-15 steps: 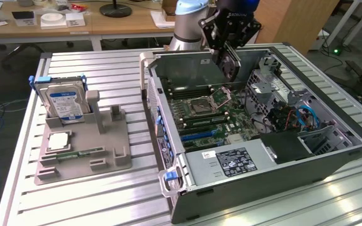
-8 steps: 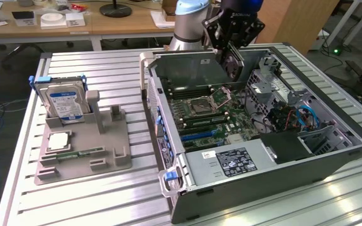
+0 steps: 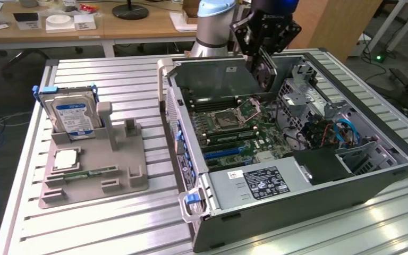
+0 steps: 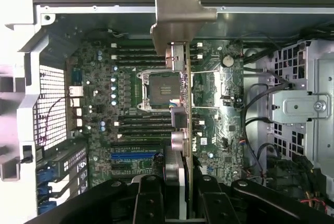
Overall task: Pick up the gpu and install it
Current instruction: 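Pick up the gpu and move the gpu toward the slot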
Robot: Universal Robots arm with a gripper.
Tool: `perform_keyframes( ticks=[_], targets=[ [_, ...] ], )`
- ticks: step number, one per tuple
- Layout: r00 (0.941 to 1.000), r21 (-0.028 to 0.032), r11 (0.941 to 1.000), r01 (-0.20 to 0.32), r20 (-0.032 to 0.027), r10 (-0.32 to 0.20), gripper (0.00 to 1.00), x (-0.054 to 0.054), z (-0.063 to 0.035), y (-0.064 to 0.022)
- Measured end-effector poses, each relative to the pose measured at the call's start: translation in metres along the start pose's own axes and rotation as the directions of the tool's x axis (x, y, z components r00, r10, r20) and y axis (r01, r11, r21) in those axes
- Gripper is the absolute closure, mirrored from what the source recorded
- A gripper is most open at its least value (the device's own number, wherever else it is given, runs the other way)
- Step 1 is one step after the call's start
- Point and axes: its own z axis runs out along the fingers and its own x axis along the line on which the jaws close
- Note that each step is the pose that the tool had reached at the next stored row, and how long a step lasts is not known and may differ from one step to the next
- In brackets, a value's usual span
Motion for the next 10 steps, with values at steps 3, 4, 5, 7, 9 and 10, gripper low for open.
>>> perform_keyframes(
  ticks=[3,4,5,7,9,10],
  targets=[
    [1.0,-0.0001,1.0,-0.003,0.0011,0.003,0.71,-0.006,0.0002,0.0002],
    [1.0,-0.0001,1.0,-0.003,0.0014,0.003,0.71,-0.008,0.0003,0.0003],
    [1.0,0.0,1.0,-0.004,0.0017,0.004,0.71,-0.01,0.0004,0.0004],
    [1.0,0.0,1.0,-0.005,0.0022,0.005,0.71,-0.014,0.0005,0.0006],
    [1.0,-0.0001,1.0,-0.006,0.0024,0.006,0.71,-0.018,0.0007,0.0008],
    [1.0,0.0,1.0,-0.006,0.0025,0.006,0.71,-0.02,0.0007,0.0008]
  ],
)
